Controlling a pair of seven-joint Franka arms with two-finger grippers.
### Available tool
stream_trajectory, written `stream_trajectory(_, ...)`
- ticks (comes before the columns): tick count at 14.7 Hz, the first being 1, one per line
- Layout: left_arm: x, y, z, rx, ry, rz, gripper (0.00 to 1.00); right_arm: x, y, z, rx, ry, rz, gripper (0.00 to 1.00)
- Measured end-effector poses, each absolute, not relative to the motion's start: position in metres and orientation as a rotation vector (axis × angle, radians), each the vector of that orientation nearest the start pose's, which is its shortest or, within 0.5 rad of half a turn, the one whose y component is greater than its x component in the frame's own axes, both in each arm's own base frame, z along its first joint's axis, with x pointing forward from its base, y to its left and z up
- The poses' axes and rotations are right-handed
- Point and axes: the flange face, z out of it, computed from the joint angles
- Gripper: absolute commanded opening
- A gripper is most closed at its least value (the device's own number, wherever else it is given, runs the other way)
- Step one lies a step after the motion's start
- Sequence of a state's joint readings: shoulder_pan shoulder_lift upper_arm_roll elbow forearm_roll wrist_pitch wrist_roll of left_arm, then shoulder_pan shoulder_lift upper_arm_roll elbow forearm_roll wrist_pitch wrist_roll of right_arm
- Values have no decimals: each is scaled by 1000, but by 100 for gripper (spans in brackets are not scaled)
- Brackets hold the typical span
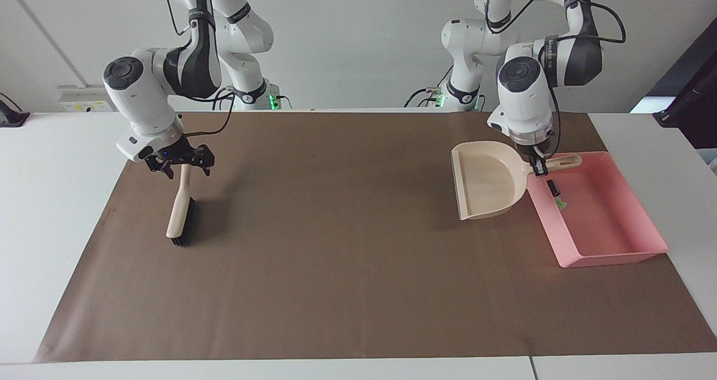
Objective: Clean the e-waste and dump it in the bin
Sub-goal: 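Lower the empty dustpan back onto the table with the left gripper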
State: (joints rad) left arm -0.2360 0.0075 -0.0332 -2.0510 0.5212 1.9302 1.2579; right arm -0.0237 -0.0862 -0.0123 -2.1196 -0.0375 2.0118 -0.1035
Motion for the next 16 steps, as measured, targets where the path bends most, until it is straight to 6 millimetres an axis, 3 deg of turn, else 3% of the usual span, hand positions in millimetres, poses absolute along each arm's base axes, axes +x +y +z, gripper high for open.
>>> stream_trajectory(2,527,-124,406,-1782,2098,473,0,530,4,483,-3174,-95,1,99)
stream_trajectory(4,523,-135,389,-1783,2103,466,0,537,15,527,-3176,-34,-54,99)
stream_trajectory(7,516,-141,372,-1793,2102,449,0,538,15,592,-3172,91,-97,99)
stream_trajectory(10,511,-146,363,-1787,2117,438,0,526,5,639,-3170,184,-40,99)
stream_trajectory(12,506,-158,354,-1789,2116,440,0,523,-13,652,-3166,240,5,99)
stream_trajectory(14,501,-173,341,-1790,2115,450,0,526,-37,649,-3141,311,30,99)
stream_trajectory(16,500,-175,337,-1795,2112,456,2,529,-45,641,-3134,335,58,99)
